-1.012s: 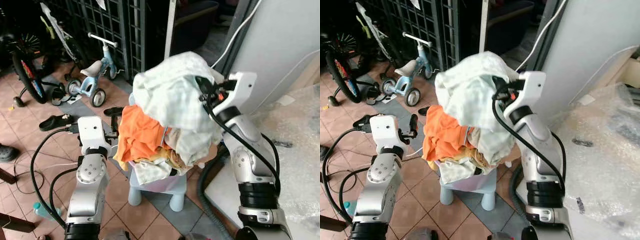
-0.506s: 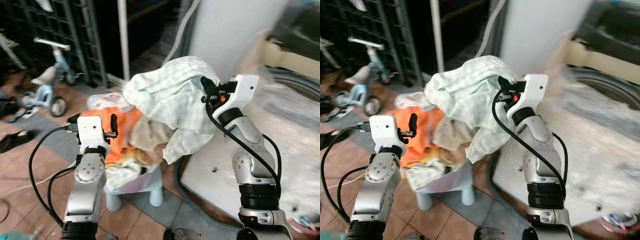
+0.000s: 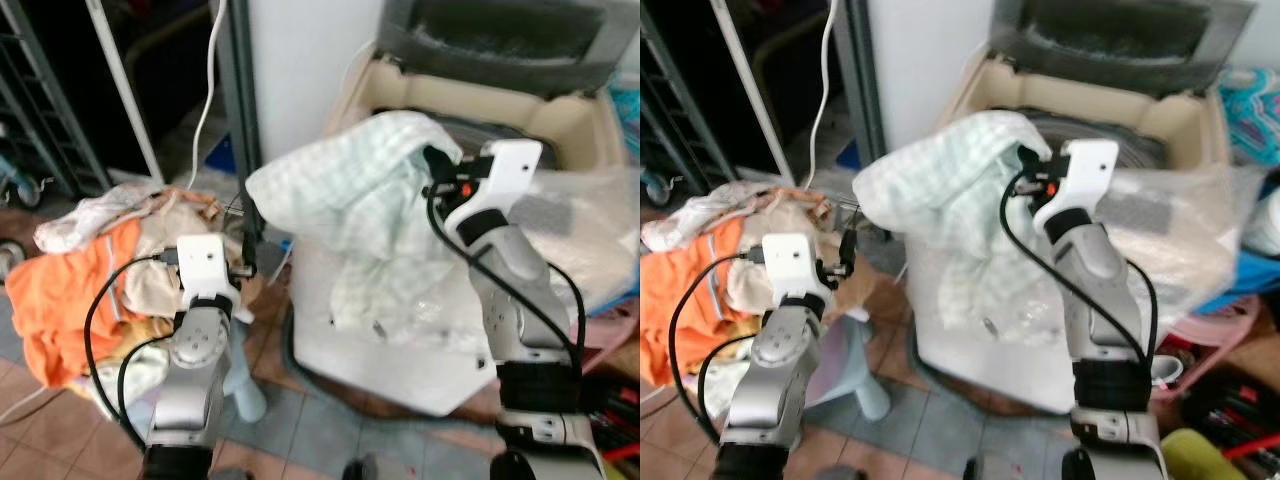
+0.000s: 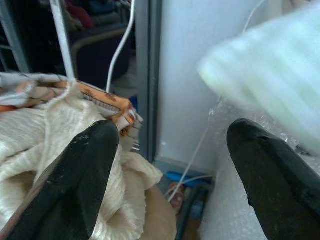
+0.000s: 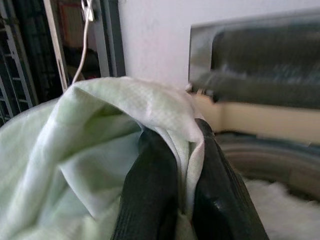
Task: Clothes washing
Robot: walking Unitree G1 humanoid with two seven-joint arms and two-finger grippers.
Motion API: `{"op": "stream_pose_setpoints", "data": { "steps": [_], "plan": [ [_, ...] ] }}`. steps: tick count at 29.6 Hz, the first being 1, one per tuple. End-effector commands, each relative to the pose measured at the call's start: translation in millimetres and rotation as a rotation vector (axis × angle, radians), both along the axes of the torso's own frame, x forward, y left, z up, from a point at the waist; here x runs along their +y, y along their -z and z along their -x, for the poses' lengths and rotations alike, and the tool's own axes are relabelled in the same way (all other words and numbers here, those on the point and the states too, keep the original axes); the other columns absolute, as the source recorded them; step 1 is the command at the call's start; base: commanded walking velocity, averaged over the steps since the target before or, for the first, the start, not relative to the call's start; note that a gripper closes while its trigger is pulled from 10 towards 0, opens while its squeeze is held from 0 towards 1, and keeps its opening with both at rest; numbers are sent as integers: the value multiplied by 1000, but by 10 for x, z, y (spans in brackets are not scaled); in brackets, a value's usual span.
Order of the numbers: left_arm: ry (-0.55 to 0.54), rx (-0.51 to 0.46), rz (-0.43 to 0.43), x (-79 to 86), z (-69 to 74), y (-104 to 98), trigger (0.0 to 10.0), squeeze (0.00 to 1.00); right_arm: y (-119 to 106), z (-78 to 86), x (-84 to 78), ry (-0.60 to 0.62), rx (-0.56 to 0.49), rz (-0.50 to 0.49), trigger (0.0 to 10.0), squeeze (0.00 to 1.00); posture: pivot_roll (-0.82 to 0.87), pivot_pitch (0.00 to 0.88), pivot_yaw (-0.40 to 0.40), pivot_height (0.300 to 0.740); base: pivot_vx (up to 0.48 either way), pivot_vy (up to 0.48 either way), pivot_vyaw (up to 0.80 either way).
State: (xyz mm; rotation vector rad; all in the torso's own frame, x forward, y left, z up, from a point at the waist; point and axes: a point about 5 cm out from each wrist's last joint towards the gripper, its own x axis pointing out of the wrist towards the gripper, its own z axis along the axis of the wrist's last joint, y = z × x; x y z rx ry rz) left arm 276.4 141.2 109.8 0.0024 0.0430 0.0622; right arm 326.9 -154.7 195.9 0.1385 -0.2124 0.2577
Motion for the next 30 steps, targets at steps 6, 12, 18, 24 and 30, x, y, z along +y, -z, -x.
{"op": "stream_pose_setpoints", "data": {
  "steps": [6,12,18,24,30],
  "plan": [
    [-3,-14,21,48,10,-20,10000,0,-115,-16,85,-16,-55,32,10000,0,-40,0,-13,740,0,0,0],
    [18,-24,28,33,21,-35,10000,0,-220,-97,89,-18,-95,69,10000,0,-43,0,-9,740,0,0,0],
    [19,-24,26,39,25,-33,10000,0,-256,-153,97,-21,-101,96,10000,0,-39,0,-9,740,201,0,-400],
    [27,-19,29,37,25,-24,10000,0,-381,-253,160,-32,-164,159,10000,0,-36,0,-6,740,202,0,-800],
    [34,-12,27,28,16,-13,10000,0,-775,-439,322,-93,-276,269,10000,0,-42,0,-1,740,162,0,-524]
  ]
}}
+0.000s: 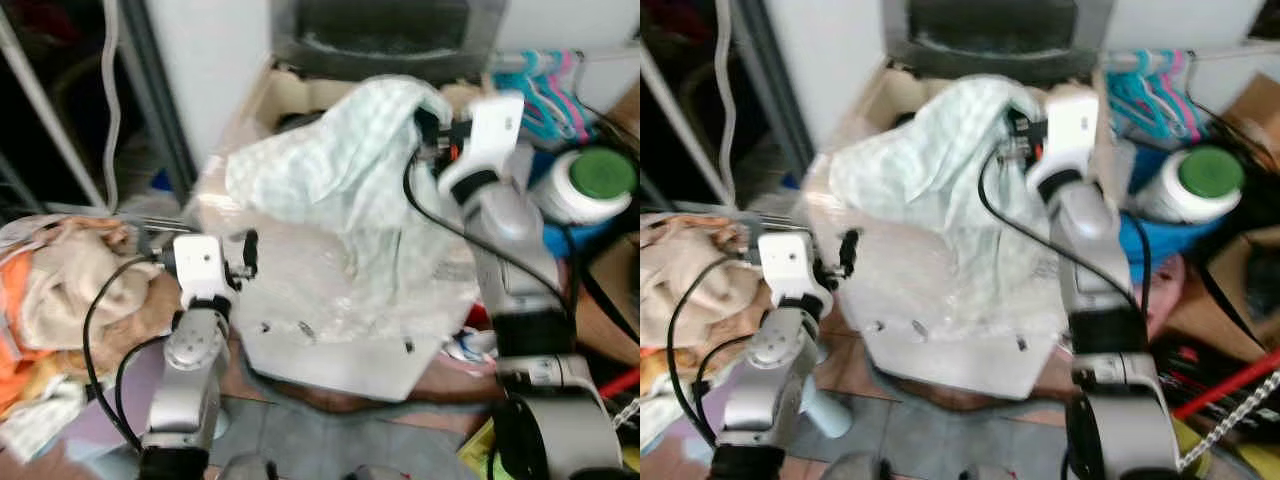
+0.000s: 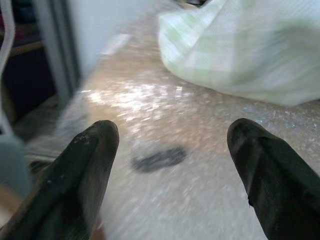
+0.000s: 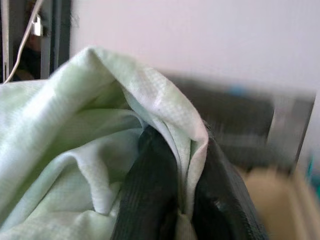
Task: Clothes washing
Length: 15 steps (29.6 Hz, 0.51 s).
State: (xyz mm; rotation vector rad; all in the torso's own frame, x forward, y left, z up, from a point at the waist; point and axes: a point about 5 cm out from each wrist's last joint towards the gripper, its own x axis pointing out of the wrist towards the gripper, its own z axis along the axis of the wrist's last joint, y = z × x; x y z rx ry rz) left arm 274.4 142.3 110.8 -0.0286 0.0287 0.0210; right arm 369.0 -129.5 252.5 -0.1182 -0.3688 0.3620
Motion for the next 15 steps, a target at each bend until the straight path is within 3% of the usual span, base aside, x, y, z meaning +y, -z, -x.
{"op": "stream_pose_setpoints", "data": {
  "steps": [1,9,12,15],
  "plan": [
    [-7,4,-5,17,-3,-4,10000,0,-209,-18,70,-32,-79,29,10000,0,-42,0,-1,740,0,0,0],
    [-49,0,0,22,-23,-18,10000,0,-737,-181,340,-139,-187,79,10000,0,-32,0,-22,740,0,0,0],
    [-59,-2,2,41,-4,-18,10000,0,-918,-170,398,-161,-241,14,10000,0,-25,0,-31,740,0,0,0],
    [-59,-10,8,43,7,-26,10000,0,-932,-181,425,-176,-245,-17,10000,0,-24,0,-33,740,0,0,0]
  ]
}}
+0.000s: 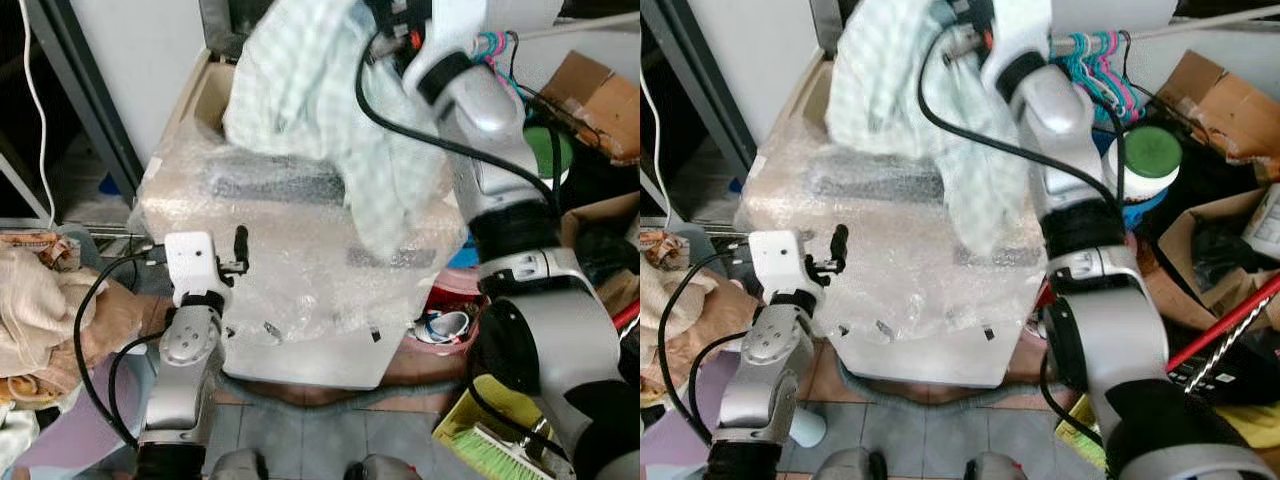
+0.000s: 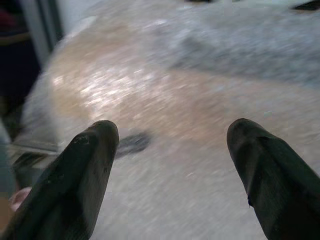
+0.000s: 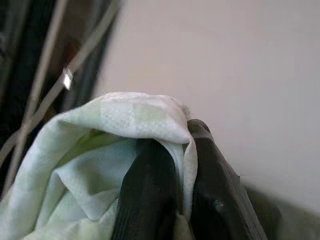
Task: Clothes washing
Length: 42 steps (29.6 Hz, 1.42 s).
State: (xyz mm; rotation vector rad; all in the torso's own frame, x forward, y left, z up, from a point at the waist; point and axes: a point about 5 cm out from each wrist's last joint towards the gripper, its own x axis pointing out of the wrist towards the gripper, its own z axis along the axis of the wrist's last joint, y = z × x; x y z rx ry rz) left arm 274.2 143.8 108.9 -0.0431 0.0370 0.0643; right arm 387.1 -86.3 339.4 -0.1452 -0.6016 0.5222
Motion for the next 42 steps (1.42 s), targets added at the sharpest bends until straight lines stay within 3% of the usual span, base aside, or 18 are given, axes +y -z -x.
{"op": "stream_pose_setpoints", "data": {
  "steps": [1,6,18,22,24,26,30,31,34,35,36,39,42],
  "plan": [
    [-16,-18,-6,26,7,-46,10000,0,-49,0,8,-14,-18,-31,10000,0,-23,0,-34,740,0,0,0],
    [-13,-17,-2,17,11,-46,10000,0,70,13,55,-13,-66,61,10000,0,-28,0,-29,740,207,0,469],
    [15,-12,-5,0,-7,-39,10000,0,184,0,-28,-27,-41,48,10000,0,-38,0,-20,740,290,0,776],
    [10,-10,-10,6,-7,-37,10000,0,221,-66,-86,65,-9,70,10000,0,-34,0,-19,740,186,0,347],
    [3,-1,-12,12,-6,-28,10000,0,269,-176,-228,205,70,58,10000,0,-34,0,-20,740,0,0,0],
    [0,1,-12,11,-7,-27,10000,0,331,-283,-501,376,182,-15,10000,0,-32,0,-21,740,0,0,0],
    [-1,1,-14,10,-5,-25,10000,0,412,-331,-754,476,294,-120,10000,0,-31,0,-24,740,0,0,0],
    [-3,2,-14,10,-3,-23,10000,0,510,-343,-906,567,352,-102,10000,0,-34,0,-25,740,0,0,0],
    [-4,4,-12,12,0,-20,10000,0,567,-323,-1034,623,351,-93,10000,0,-34,0,-26,740,0,0,0],
    [-4,5,-11,12,2,-19,10000,0,589,-313,-1084,655,347,-89,10000,682,-34,0,-26,740,0,0,0],
    [-3,5,-11,11,3,-19,10000,0,613,-301,-1129,674,343,-95,10000,1000,-35,0,-27,740,0,0,0],
    [-3,7,-10,13,9,-16,10000,0,717,-258,-1139,651,318,-18,10000,1000,-37,0,-26,740,0,0,0],
    [-6,16,-19,9,4,-7,10000,0,911,-144,-1069,552,297,60,10000,1000,-39,0,-24,740,0,0,0]
  ]
}}
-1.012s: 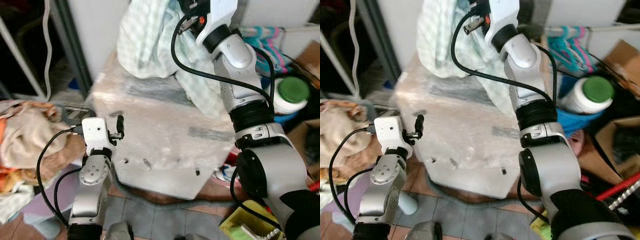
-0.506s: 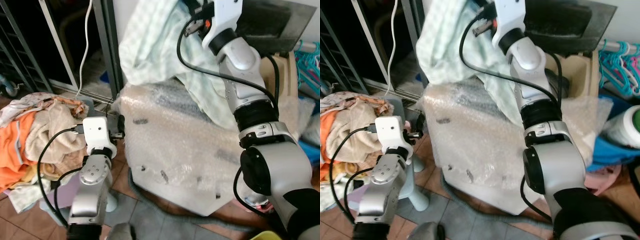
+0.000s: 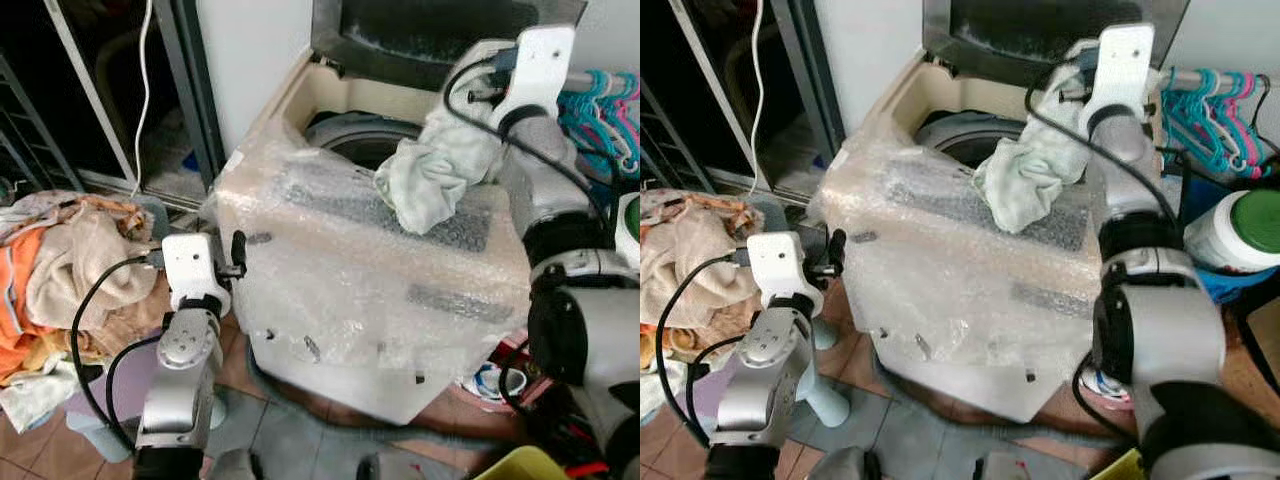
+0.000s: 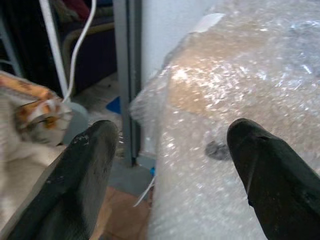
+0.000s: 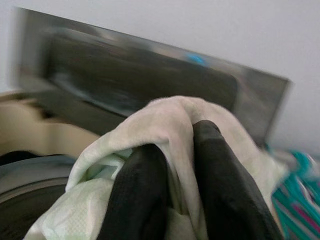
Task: Clothes washing
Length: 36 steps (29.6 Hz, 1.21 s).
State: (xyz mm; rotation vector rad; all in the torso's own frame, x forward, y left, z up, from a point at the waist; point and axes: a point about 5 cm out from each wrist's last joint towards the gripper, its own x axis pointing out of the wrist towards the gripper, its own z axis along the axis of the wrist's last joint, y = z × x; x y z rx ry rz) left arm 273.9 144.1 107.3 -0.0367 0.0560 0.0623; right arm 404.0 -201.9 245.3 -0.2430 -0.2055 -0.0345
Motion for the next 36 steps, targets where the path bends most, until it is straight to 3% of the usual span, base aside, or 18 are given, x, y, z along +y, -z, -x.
{"op": "stream_pose_setpoints", "data": {
  "steps": [1,3,6,11,21,26,36],
  "plan": [
    [-9,-3,-13,6,1,-23,10000,0,-29,26,87,-56,-23,38,10000,1000,-39,0,-24,740,0,0,0],
    [-16,1,-9,10,-2,-19,10000,0,36,146,155,-167,-60,16,10000,1000,-45,0,-22,740,0,0,0],
    [-26,6,-12,16,-7,-15,10000,0,91,259,197,-242,-75,-13,10000,1000,-48,0,-22,740,0,0,0],
    [-45,24,-13,20,-17,3,10000,0,207,484,195,-283,-81,-29,10000,1000,-54,0,-21,740,0,0,0],
    [-55,25,8,20,-24,-7,10000,0,220,679,375,-473,-66,-65,10000,1000,-54,0,-23,740,0,0,0],
    [-55,27,14,25,-17,-6,10000,0,313,784,514,-517,-50,-54,10000,1000,-51,0,-24,740,0,51,0],
    [-39,25,4,9,-14,-24,10000,0,378,916,687,-528,-49,-65,10000,1000,-53,0,-16,740,0,436,0]
  ]
}}
